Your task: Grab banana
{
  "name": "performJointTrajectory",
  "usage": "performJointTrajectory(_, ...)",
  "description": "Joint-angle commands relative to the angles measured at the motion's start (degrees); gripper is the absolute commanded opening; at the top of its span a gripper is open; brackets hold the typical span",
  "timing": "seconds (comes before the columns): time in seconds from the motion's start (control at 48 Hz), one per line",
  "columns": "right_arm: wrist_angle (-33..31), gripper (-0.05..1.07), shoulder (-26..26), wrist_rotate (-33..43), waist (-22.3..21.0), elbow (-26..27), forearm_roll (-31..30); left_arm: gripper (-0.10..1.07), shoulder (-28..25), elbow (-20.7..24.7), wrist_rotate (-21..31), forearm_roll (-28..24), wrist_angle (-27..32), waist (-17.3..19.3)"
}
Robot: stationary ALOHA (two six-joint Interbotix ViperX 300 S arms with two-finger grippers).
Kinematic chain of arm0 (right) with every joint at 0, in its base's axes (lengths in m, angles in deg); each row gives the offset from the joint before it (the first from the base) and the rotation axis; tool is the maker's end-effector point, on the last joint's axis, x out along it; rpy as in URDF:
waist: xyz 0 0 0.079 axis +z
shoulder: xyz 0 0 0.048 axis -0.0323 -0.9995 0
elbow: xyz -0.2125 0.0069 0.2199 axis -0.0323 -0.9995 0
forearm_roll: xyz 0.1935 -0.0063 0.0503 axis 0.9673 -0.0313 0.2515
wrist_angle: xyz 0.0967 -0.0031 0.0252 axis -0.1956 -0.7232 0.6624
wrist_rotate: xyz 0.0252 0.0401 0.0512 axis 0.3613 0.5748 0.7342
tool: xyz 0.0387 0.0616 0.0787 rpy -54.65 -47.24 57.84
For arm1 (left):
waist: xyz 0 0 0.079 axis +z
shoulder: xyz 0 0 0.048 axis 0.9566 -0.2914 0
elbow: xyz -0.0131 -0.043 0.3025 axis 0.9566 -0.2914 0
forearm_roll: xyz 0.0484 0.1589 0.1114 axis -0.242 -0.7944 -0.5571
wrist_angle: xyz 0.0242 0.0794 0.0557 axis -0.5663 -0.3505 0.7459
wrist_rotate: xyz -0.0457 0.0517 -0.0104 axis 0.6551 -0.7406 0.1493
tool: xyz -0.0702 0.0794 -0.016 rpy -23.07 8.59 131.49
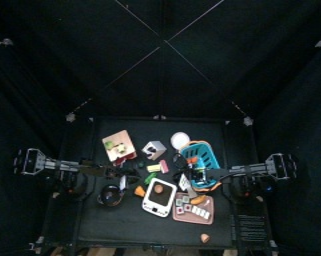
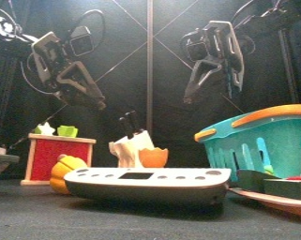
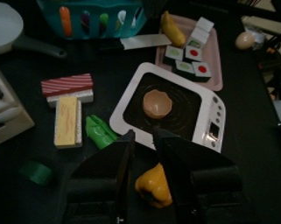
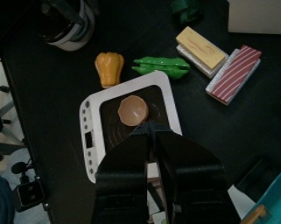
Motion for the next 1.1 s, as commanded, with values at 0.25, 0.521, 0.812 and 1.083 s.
performJointTrajectory(0.25, -14.85, 0.45, 5.45, -0.09, 0.35, 3.08, 8.96, 0.68, 4.31, 0.79, -0.44, -0.18, -0.44, 3.34)
performJointTrajectory(0.521, -24.61, 0.45, 10.81, 0.09, 1.14, 4.48, 17.4, 0.68, 9.4, -2.64, -0.26, 0.0, -0.62, 5.98)
performJointTrajectory(0.812, -32.26, 0.45, 13.89, 0.18, 4.66, 4.22, 28.56, 0.68, 13.54, -6.68, -0.35, 0.0, -3.08, 6.15)
performJointTrajectory(1.083, -38.85, 0.45, 13.71, 0.09, 11.25, 2.46, 34.54, 0.68, 13.54, -7.73, -0.35, 0.09, -3.6, 7.03)
